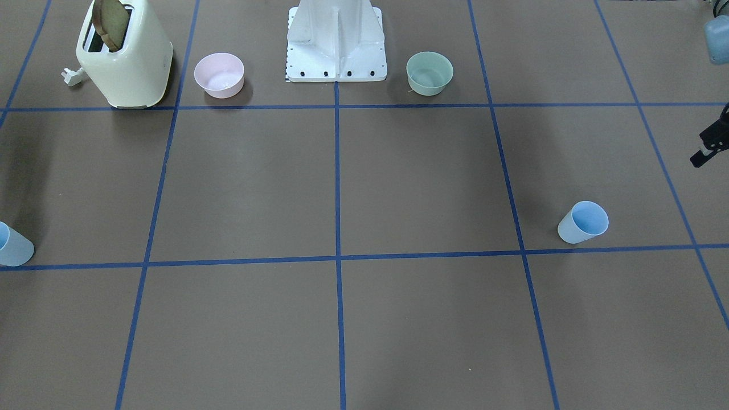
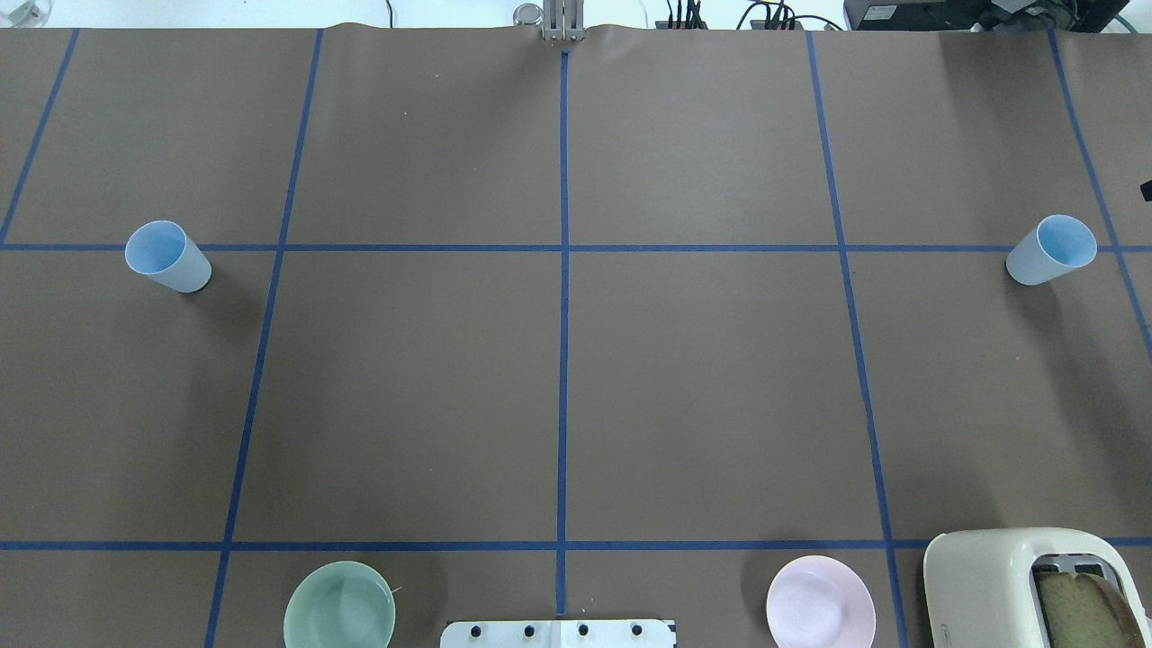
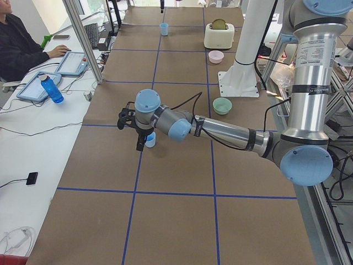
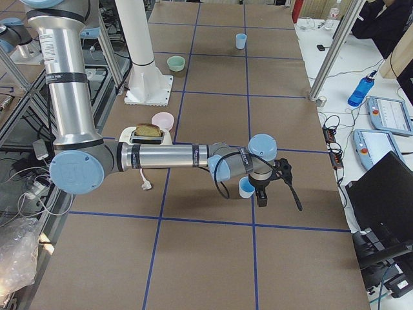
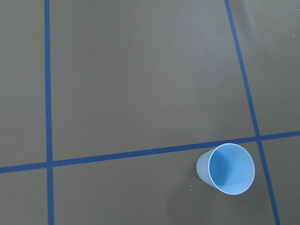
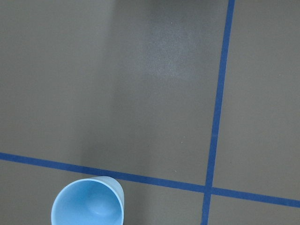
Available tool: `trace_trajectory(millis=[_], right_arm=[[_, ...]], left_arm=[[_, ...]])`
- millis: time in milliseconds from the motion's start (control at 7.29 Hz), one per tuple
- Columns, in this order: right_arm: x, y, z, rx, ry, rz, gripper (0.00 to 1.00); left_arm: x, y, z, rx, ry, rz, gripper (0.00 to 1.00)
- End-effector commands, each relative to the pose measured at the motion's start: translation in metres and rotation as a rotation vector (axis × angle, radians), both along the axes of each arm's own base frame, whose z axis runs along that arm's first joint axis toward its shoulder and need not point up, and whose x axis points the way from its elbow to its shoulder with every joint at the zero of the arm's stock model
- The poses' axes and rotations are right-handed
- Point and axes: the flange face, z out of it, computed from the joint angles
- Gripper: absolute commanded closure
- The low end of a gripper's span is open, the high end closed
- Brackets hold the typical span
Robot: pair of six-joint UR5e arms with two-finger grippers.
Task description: Stack blue cups with both arms
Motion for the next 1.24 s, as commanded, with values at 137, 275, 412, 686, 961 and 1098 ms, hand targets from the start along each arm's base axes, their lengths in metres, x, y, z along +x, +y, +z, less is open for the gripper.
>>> trace_trajectory(millis=[137, 275, 412, 686, 961, 1098], right_arm=[[-0.03, 0.002, 0.01, -0.027, 0.007, -0.043, 0.0], [-0.041, 0.002, 0.01, -0.034, 0.007, -0.056, 0.0], [-0.046, 0.001, 0.011, -0.036, 0.007, -0.064, 0.0], [-0.047, 0.001, 0.011, -0.036, 0.007, -0.066, 0.0], [-0.053, -0.003, 0.009, -0.034, 0.008, -0.074, 0.0], [-0.063, -0.009, 0.008, -0.033, 0.009, -0.089, 0.0]], left_arm=[[0.065, -0.02, -0.013, -0.031, -0.038, 0.041, 0.02], [0.076, -0.021, -0.008, -0.034, -0.042, 0.059, 0.02], [0.088, -0.028, -0.005, -0.039, -0.047, 0.075, 0.02], [0.103, -0.046, 0.005, -0.026, -0.053, 0.083, 0.02], [0.118, -0.05, 0.025, -0.015, -0.037, 0.086, 0.02], [0.127, -0.049, 0.025, -0.008, -0.046, 0.084, 0.02]])
